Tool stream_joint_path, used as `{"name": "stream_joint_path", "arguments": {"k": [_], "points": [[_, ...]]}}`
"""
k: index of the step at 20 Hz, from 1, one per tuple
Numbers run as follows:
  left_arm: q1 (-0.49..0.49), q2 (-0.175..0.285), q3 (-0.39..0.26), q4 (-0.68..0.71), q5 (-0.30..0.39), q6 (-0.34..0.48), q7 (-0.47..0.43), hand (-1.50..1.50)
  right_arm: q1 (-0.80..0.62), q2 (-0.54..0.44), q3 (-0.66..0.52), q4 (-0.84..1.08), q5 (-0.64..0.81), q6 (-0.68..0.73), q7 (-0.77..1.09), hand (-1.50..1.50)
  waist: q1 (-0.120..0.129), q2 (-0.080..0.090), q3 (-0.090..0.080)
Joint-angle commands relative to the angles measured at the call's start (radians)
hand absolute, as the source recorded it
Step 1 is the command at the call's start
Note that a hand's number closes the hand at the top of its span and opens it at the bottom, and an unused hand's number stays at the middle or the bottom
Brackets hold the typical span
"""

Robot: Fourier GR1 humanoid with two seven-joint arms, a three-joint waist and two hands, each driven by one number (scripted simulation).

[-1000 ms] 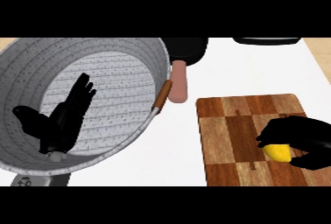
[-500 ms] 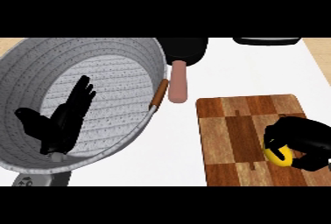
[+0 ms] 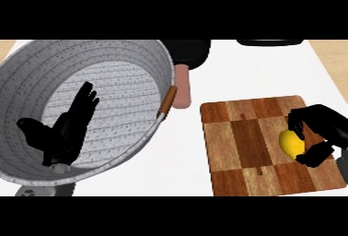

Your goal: Pick the lemon from the cutting board and place it in the pot

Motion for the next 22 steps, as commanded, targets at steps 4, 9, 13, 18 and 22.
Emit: {"name": "stream_joint_path", "arguments": {"k": [4,9,13,18,22], "points": [[-0.012,0.02,0.02,0.0,0.008,0.0,0.018,0.0,-0.142,0.152,-0.182,-0.022,0.069,-0.139,0.594,1.5,0.021,-0.012,-0.001],[-0.035,0.0,-0.015,0.024,0.01,-0.007,0.025,0.0,-0.348,0.322,-0.122,-0.177,0.185,-0.157,0.98,1.5,0.044,-0.008,0.003],[-0.072,-0.001,-0.024,0.042,0.002,-0.006,0.03,0.0,-0.579,0.391,-0.034,-0.265,0.314,-0.105,1.204,1.5,0.053,-0.003,0.005],[-0.059,-0.013,-0.018,0.032,0.011,0.01,0.039,0.0,-0.83,0.484,0.034,-0.26,0.354,-0.006,1.306,1.5,0.055,0.003,0.009],[-0.06,0.002,-0.029,-0.007,0.003,-0.001,0.063,0.0,-1.013,0.507,-0.033,-0.014,0.358,-0.111,1.256,1.5,0.064,0.01,0.01]]}}
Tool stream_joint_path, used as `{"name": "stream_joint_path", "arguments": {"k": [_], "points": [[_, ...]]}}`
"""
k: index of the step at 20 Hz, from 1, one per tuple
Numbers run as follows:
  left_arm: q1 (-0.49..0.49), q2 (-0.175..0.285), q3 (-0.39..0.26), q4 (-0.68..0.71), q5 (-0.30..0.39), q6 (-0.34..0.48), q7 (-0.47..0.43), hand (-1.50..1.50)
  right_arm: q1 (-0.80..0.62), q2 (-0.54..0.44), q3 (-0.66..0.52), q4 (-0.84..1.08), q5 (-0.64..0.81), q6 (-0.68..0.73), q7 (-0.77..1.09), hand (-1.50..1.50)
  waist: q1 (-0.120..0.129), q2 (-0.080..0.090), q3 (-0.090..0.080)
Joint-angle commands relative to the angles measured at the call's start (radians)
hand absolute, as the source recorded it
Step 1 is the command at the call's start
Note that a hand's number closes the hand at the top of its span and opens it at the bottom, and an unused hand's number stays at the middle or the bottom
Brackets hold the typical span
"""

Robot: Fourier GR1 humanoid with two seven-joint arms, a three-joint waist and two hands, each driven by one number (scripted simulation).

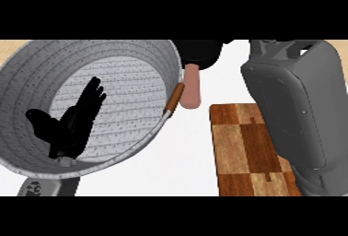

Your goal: Pick the lemon from the cutting board and place it in the pot

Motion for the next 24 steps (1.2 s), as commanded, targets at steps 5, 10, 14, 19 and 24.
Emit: {"name": "stream_joint_path", "arguments": {"k": [5,10,14,19,24], "points": [[-0.051,-0.014,-0.013,-0.005,-0.031,0.032,0.07,0.0,-0.303,0.013,-0.129,0.364,-0.003,-0.105,-0.014,1.5,0.0,0.008,0.002],[-0.026,-0.009,-0.012,-0.008,-0.012,0.002,0.035,0.0,-0.43,0.018,-0.185,0.624,0.021,-0.222,-0.007,1.5,0.016,0.014,0.001],[0.005,-0.007,-0.014,-0.019,-0.01,-0.008,0.003,0.0,-0.416,0.004,-0.219,0.778,0.017,-0.327,-0.073,1.5,0.024,0.017,0.001],[-0.001,-0.027,-0.038,0.006,-0.023,-0.002,-0.017,0.0,-0.426,-0.027,-0.256,0.946,0.009,-0.403,-0.161,1.5,0.042,0.028,0.001],[-0.045,-0.003,-0.023,-0.026,-0.013,-0.003,0.033,0.0,-0.428,0.012,-0.336,1.026,-0.061,-0.472,-0.165,1.5,0.05,0.029,0.002]]}}
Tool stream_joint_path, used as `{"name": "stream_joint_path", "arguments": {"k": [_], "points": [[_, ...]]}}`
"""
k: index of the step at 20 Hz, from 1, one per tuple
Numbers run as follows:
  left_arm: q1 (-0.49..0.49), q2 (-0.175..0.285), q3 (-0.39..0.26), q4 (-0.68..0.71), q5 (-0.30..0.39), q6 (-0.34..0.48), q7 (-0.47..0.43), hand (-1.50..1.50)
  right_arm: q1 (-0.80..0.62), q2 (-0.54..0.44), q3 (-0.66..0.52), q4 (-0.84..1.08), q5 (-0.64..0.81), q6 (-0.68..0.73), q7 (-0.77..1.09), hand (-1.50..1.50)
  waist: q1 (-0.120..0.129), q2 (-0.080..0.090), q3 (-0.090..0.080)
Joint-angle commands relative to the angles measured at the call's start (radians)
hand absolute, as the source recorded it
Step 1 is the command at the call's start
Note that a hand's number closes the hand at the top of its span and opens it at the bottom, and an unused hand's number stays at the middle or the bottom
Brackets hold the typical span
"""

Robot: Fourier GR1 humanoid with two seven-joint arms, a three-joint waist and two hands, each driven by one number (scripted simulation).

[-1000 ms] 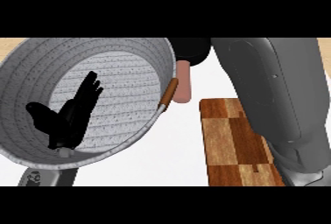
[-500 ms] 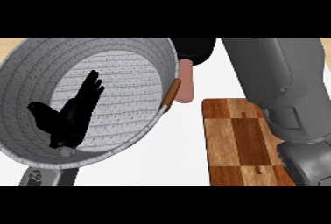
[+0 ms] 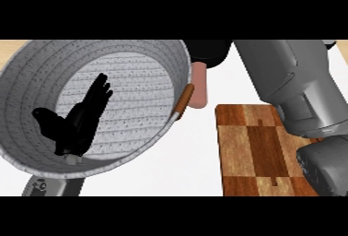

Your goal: Pick the lemon from the cutting board and place it in the pot

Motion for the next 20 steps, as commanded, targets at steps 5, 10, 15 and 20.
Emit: {"name": "stream_joint_path", "arguments": {"k": [5,10,15,20], "points": [[-0.007,0.003,-0.002,0.017,0.002,-0.016,-0.011,0.0,0.025,0.028,-0.167,0.113,-0.141,-0.134,0.003,-1.5,0.002,0.004,0.001],[0.013,0.007,0.001,-0.017,0.017,-0.015,0.001,0.0,0.061,0.03,-0.246,0.095,-0.218,-0.292,-0.113,-1.5,0.019,0.008,0.001],[-0.005,0.021,0.012,-0.021,0.025,-0.013,0.027,0.0,0.077,0.001,-0.265,0.021,-0.224,-0.505,-0.235,-1.5,0.004,0.005,0.002],[-0.024,0.016,0.015,0.003,0.022,-0.006,0.035,0.0,0.068,0.009,-0.273,0.031,-0.22,-0.649,-0.246,-1.5,-0.023,-0.007,0.001]]}}
